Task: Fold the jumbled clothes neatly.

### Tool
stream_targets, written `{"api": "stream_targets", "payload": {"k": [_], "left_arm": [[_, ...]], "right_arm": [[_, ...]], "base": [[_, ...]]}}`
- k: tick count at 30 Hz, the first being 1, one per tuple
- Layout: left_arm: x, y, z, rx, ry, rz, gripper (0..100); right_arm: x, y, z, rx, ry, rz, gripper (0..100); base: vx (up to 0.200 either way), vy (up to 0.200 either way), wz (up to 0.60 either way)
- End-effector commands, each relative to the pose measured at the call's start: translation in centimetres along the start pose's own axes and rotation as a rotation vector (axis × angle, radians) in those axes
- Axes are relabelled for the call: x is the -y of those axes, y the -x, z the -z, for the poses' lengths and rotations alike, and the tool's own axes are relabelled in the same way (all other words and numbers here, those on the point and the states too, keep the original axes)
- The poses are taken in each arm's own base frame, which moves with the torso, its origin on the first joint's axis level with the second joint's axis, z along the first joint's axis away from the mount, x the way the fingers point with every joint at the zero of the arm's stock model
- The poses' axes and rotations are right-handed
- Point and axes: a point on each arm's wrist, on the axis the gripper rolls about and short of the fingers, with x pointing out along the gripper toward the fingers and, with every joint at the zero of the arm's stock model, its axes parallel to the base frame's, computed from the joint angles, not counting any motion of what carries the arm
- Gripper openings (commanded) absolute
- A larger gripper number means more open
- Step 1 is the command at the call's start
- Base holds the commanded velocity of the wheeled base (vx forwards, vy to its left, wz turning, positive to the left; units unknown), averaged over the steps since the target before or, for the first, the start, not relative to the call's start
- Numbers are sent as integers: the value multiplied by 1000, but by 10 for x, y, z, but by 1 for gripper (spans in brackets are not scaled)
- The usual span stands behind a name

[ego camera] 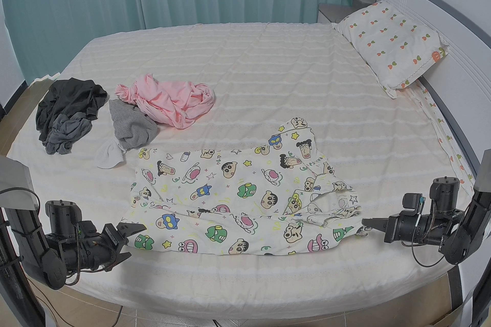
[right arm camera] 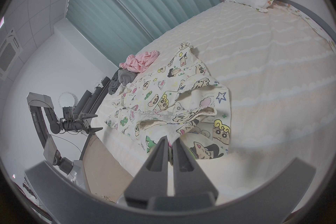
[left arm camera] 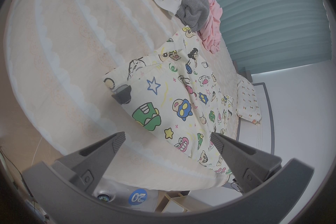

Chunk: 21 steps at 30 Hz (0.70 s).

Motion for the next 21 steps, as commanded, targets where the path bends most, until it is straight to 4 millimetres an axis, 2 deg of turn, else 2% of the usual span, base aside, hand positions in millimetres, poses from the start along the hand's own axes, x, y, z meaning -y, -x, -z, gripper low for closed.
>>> {"api": "stream_targets", "payload": {"k": [1, 10, 16, 20, 21], "left_arm": [[0, 0, 0, -1, 1, -1, 100], [-2, -2, 0, -4, -9, -8, 100], [-4, -4, 1, 11, -35, -37, 100], [-5, -4, 1, 9, -34, -39, 100], [-5, -4, 1, 8, -33, -38, 100]], "right_arm": [[5, 5, 1, -12, 15, 23, 0], [13, 10, 10, -57, 20, 12, 0], [19, -3, 42, -199, 49, -2, 0], [24, -5, 49, -227, 39, 6, 0], [24, -5, 49, -228, 37, 7, 100]], "base": [[0, 0, 0], [0, 0, 0], [0, 0, 0], [0, 0, 0], [0, 0, 0]]}}
